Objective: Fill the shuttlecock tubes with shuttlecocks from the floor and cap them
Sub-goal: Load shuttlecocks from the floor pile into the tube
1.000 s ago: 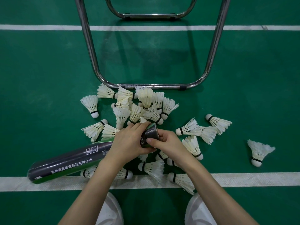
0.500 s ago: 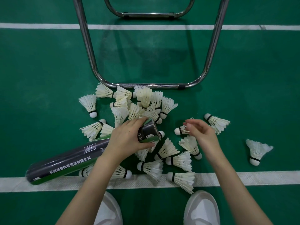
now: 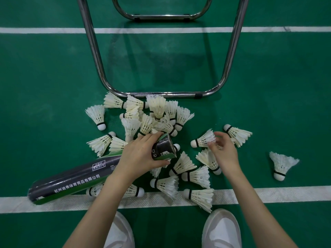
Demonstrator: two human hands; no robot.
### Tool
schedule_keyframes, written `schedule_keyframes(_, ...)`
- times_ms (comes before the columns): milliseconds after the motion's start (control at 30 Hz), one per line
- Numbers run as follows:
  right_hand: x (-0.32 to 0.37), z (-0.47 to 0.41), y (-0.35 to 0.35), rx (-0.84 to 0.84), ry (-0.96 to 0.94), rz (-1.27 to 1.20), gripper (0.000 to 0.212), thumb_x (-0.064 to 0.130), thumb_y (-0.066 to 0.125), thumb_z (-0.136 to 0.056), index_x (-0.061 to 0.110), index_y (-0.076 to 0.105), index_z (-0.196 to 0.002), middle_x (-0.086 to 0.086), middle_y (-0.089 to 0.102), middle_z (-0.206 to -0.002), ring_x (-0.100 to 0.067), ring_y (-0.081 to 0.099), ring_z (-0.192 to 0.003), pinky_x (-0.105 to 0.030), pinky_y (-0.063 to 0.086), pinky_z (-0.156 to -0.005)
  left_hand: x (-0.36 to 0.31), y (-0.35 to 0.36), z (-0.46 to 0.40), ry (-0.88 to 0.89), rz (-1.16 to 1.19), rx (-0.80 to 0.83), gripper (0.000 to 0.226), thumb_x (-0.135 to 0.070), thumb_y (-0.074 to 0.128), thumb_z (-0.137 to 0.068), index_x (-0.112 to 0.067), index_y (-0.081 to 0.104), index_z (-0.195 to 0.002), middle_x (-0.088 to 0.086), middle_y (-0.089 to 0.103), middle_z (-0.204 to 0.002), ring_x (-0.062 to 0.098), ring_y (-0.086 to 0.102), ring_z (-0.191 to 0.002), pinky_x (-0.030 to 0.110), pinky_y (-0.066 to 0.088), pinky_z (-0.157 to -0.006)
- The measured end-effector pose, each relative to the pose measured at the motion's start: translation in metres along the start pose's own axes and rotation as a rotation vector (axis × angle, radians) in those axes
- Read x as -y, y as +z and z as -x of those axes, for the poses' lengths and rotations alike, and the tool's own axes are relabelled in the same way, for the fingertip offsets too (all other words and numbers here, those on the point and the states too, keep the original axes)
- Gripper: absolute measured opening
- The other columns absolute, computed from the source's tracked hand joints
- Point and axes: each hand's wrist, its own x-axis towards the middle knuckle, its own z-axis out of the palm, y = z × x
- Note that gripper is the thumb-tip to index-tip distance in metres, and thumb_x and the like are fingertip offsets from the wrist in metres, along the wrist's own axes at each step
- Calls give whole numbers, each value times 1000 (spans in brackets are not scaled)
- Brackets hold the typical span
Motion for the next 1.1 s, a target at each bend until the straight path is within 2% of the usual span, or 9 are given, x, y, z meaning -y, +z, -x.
schedule_keyframes(133, 0, -5, 8, -17, 25, 21, 38, 12, 62, -87, 15, 49, -122, -4, 59, -97, -15, 54, -85, -27, 39, -79, -1, 0, 0, 9, 5, -5, 90, -69, 61, -67, -29, 30, -141, -12, 48, -133, 15, 45, -116, 31, 38, -88)
schedule_keyframes(267, 1, -5, 10, -2, 19, 41, 24, 12, 63, -86, 13, 58, -109, 2, 59, -81, -13, 57, -77, -34, 48, -81, -1, -1, 0, 11, 5, -5, 89, -68, 62, -67, -29, 30, -141, -12, 48, -132, 14, 46, -116, 28, 38, -84)
schedule_keyframes(400, 8, -1, 9, 24, -9, 14, 6, 13, 62, -86, 16, 61, -92, 2, 59, -83, -15, 58, -80, -31, 49, -80, -2, -2, 0, 12, 4, -5, 89, -68, 62, -67, -29, 30, -141, -12, 49, -132, 14, 45, -115, 28, 38, -82)
schedule_keyframes(500, 17, 2, 7, 49, -13, -118, 10, 11, 60, -88, 18, 57, -82, 1, 62, -84, -12, 59, -83, -25, 46, -78, -2, -1, 0, 15, 4, -1, 90, -68, 62, -67, -29, 30, -141, -12, 49, -131, 14, 46, -114, 27, 37, -81)
schedule_keyframes(633, 26, 4, 4, 96, 49, -343, 5, 12, 58, -90, 14, 54, -89, 1, 61, -73, -13, 57, -67, -22, 50, -72, -2, -2, 1, 17, 9, -5, 90, -68, 63, -67, -28, 30, -141, -11, 50, -130, 14, 47, -113, 27, 37, -79)
schedule_keyframes(767, 33, 7, 4, 120, 97, -425, 17, 13, 60, -89, 13, 54, -104, 2, 64, -80, -9, 56, -53, -20, 50, -64, -2, -2, 1, 20, 6, -3, 91, -68, 62, -67, -28, 29, -142, -12, 49, -130, 13, 46, -114, 26, 37, -80)
schedule_keyframes(933, 40, 16, 7, 187, 55, -471, 17, 17, 62, -87, 20, 57, -103, 3, 70, -85, 4, 64, -73, -8, 44, -64, -1, -3, 1, 18, 7, -3, 91, -69, 61, -67, -29, 28, -142, -12, 48, -132, 13, 45, -115, 27, 37, -82)
schedule_keyframes(1033, 43, 22, 9, 259, 12, -465, 15, 15, 60, -88, 22, 59, -101, 10, 67, -65, 5, 63, -72, -10, 42, -71, -1, -3, 0, 13, 5, -3, 92, -69, 61, -67, -30, 27, -142, -12, 47, -134, 13, 44, -116, 27, 37, -83)
schedule_keyframes(1100, 44, 26, 11, 294, 0, -458, 16, 15, 61, -87, 22, 60, -101, 9, 64, -61, 1, 62, -72, -17, 42, -77, -1, -2, 0, 15, -3, -5, 92, -70, 60, -67, -30, 26, -142, -13, 46, -134, 13, 44, -117, 27, 37, -84)
